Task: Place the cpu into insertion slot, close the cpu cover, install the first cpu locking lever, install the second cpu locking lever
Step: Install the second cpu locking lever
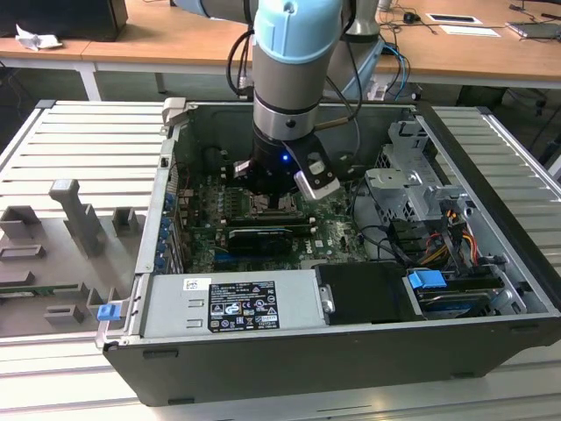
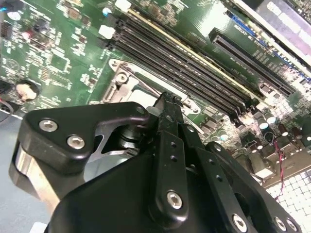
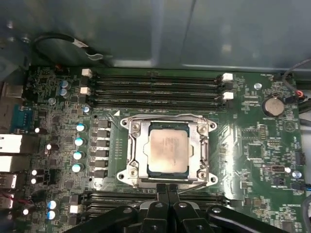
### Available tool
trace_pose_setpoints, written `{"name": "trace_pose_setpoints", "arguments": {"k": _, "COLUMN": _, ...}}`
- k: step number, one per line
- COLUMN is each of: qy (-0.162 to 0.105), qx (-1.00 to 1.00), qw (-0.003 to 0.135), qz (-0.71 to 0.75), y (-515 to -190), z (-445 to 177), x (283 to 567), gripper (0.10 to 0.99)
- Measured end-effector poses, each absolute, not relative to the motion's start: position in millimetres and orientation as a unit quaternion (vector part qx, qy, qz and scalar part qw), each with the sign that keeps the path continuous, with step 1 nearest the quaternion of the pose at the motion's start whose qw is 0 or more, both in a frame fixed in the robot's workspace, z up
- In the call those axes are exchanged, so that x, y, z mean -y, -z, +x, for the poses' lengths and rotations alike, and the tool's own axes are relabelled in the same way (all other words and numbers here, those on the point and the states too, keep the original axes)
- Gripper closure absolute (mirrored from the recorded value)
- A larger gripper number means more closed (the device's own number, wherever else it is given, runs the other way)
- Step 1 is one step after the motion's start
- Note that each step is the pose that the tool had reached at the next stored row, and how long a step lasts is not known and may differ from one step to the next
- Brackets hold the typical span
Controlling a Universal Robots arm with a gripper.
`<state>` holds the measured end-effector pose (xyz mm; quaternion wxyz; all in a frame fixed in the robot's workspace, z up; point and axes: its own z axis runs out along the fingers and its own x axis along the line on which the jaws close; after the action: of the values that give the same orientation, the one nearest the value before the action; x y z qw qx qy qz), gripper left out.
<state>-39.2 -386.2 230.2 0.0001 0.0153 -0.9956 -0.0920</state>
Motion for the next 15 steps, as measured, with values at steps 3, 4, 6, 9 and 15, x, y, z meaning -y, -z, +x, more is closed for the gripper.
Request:
{"name": "trace_pose_setpoints", "arguments": {"k": 3, "qy": 0.094, "qx": 0.995, "qw": 0.0, "qz": 0.016, "y": -223.5, "z": -44.7, "x": 386.5, "gripper": 0.98}}
{"name": "trace_pose_setpoints", "arguments": {"k": 4, "qy": 0.096, "qx": 0.995, "qw": 0.0, "qz": 0.016, "y": -222.0, "z": -45.5, "x": 389.2, "gripper": 0.98}}
{"name": "trace_pose_setpoints", "arguments": {"k": 6, "qy": 0.116, "qx": 0.993, "qw": 0.0, "qz": 0.016, "y": -221.5, "z": -51.2, "x": 396.1, "gripper": 0.98}}
{"name": "trace_pose_setpoints", "arguments": {"k": 9, "qy": 0.121, "qx": 0.992, "qw": 0.0, "qz": 0.016, "y": -220.9, "z": -56.1, "x": 398.9, "gripper": 0.98}}
{"name": "trace_pose_setpoints", "arguments": {"k": 15, "qy": 0.124, "qx": 0.992, "qw": 0.0, "qz": 0.016, "y": -220.0, "z": -56.7, "x": 399.1, "gripper": 0.98}}
